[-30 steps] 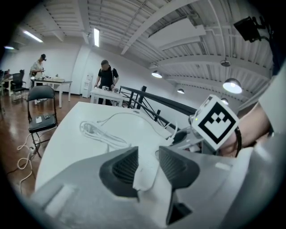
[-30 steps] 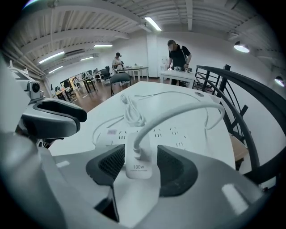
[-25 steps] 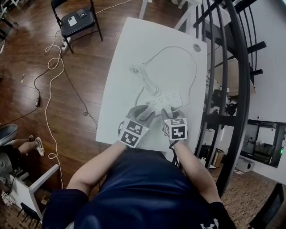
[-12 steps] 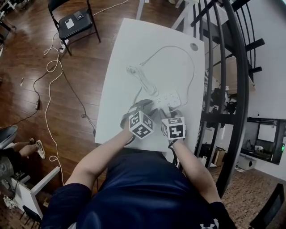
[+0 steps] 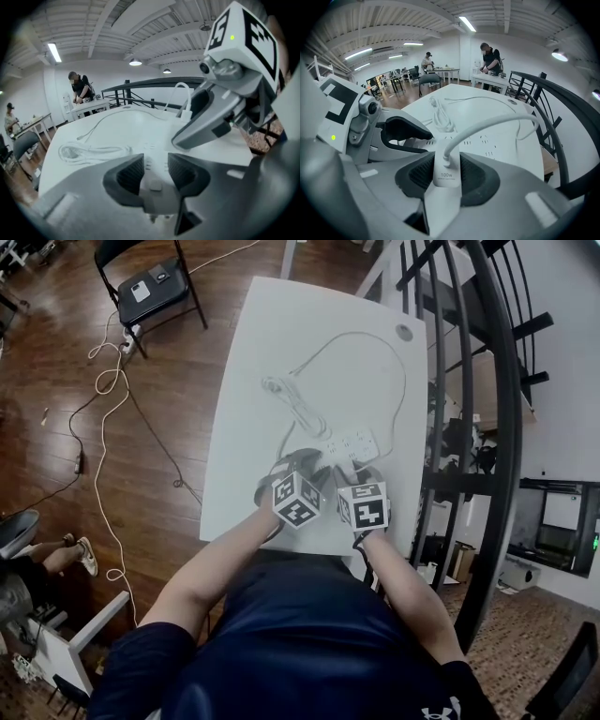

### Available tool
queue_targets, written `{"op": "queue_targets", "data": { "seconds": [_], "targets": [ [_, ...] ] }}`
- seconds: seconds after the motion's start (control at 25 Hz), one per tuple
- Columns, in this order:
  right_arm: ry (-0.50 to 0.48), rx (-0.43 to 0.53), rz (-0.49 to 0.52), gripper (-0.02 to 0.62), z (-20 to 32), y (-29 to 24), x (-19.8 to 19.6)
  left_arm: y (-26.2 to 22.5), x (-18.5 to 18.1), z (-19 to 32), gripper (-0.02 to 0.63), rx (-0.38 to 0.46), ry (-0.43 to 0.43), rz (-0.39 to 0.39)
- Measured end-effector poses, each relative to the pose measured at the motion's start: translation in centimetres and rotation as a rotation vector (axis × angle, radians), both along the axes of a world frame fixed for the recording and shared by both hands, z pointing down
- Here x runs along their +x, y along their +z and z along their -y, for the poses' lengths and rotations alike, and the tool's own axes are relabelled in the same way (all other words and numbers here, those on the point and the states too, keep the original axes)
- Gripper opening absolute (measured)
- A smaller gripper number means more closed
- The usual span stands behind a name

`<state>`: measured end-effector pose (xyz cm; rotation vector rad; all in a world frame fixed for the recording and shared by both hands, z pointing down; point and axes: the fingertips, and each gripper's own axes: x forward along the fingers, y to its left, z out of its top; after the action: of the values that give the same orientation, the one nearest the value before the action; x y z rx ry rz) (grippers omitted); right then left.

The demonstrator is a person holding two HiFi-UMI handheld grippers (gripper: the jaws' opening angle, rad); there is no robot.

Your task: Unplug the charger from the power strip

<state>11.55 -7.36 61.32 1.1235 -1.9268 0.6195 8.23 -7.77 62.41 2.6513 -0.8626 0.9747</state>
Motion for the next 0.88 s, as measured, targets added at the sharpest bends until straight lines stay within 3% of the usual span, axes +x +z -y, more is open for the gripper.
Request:
{"op": "queue_targets", "data": {
  "seconds": [0.16, 0.88],
  "targets": [
    [0.001, 0.001, -0.002, 0.141, -0.05, -0.09, 0.02, -0.08, 0.26, -0.30, 0.146, 0.021, 0.021, 0.025],
    [0.032, 0.015, -0.005, 0.141, -0.11, -0.31, 0.09, 0.05, 0.29, -0.29, 0.144, -0.046, 0.008, 0.026]
  ]
}}
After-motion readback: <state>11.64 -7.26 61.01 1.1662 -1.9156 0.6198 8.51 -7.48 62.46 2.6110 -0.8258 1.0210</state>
